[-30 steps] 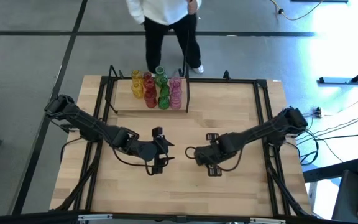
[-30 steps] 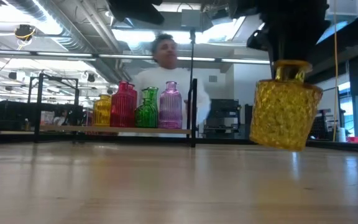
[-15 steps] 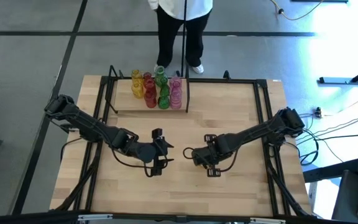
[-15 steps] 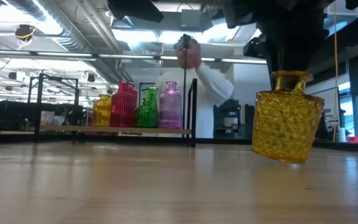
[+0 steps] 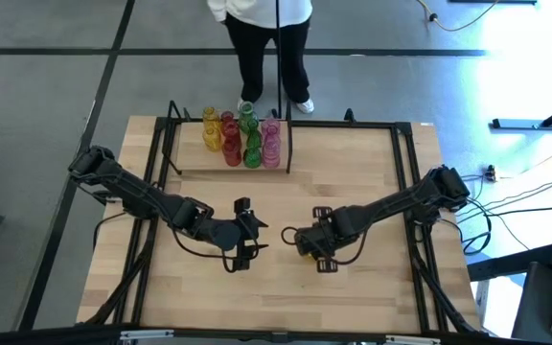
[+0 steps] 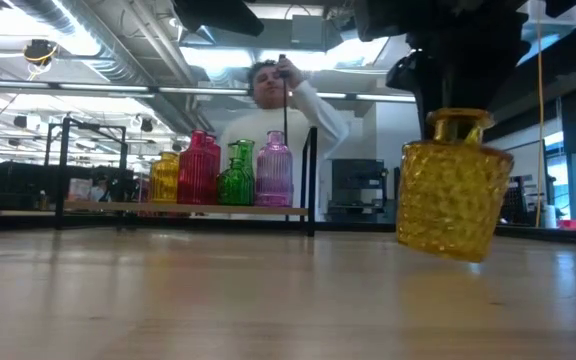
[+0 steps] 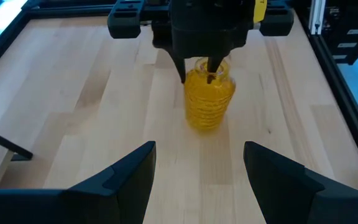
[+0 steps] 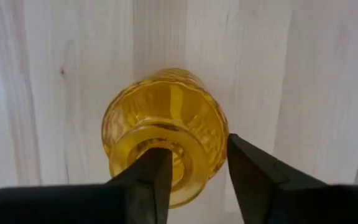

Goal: Sort vases onto shelf
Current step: Put the yellow vase on the shelf aligned with the other yellow vase

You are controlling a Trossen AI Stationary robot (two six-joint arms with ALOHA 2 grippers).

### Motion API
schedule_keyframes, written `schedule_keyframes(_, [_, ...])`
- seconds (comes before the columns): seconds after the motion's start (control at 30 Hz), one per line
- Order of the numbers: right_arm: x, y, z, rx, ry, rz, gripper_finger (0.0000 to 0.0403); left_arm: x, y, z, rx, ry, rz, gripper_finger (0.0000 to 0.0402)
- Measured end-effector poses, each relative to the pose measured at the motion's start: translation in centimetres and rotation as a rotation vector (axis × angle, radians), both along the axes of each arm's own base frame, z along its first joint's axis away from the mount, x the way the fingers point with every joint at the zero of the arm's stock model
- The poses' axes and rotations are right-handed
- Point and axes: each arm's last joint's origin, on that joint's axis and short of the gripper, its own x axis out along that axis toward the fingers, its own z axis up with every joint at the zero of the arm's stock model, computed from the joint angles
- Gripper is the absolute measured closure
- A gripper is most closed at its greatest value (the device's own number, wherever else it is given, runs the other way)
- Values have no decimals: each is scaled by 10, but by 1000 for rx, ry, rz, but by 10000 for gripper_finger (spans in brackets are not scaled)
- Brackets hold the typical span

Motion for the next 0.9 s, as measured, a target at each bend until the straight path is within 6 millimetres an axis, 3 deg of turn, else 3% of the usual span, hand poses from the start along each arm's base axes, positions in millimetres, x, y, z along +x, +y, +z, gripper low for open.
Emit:
schedule_keyframes(0.37, [-1,1,1,18,14,4,260,0,0,0,-1,-2,0,164])
schedule_keyframes(0.63, [-1,9,45,41,-41,26,260,0,0,0,5,-4,6,164])
schedule_keyframes(0.77, [-18,18,66,42,-100,41,260,1,1,1,15,-17,25,164])
schedule_keyframes(0.9, [-50,31,69,20,-131,45,260,4,0,5,8,-68,19,164])
